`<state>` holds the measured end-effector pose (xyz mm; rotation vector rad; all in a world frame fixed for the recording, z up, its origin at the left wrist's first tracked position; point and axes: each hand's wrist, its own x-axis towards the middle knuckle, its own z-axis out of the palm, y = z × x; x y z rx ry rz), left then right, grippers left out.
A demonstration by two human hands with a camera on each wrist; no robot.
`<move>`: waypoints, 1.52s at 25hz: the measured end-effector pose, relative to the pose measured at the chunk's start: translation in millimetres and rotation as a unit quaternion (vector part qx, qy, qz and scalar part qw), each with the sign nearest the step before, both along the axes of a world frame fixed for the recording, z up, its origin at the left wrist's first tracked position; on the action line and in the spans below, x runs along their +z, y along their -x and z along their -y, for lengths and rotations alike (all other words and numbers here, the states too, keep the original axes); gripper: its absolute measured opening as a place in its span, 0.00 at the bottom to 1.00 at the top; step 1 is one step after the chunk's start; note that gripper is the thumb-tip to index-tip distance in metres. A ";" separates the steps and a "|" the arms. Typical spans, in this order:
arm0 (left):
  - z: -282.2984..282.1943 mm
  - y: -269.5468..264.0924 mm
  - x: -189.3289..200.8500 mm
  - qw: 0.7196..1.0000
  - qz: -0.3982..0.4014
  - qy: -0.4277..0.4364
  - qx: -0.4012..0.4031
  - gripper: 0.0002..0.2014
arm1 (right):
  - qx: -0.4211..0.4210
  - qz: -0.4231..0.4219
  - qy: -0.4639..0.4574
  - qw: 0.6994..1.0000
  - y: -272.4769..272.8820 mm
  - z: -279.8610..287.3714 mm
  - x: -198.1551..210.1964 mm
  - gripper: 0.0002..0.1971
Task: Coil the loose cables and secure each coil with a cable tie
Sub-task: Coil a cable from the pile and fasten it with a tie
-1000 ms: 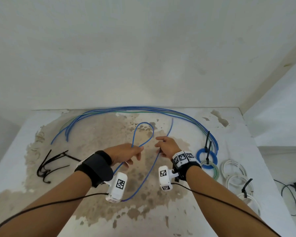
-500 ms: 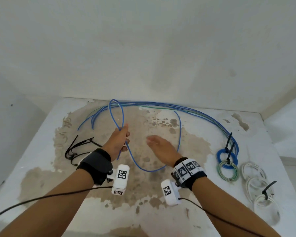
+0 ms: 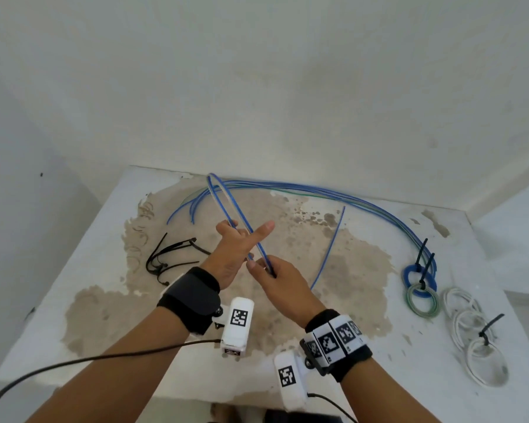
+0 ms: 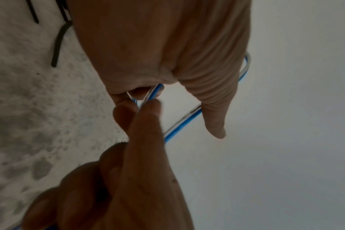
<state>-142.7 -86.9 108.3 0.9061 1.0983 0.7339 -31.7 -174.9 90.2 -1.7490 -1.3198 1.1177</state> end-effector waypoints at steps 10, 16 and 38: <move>11.2 22.2 1.6 0.983 0.033 -0.050 -0.173 0.06 | -0.121 -0.329 0.090 0.932 -9.9 2.9 25.7 0.15; -5.1 26.3 9.8 0.996 0.022 -0.081 -0.018 0.09 | -0.164 -0.235 -0.023 0.958 -16.8 15.5 11.7 0.13; 14.1 -3.9 2.1 0.753 -0.315 -0.476 -0.326 0.12 | -0.137 -0.037 -0.109 0.984 -38.8 18.6 18.0 0.13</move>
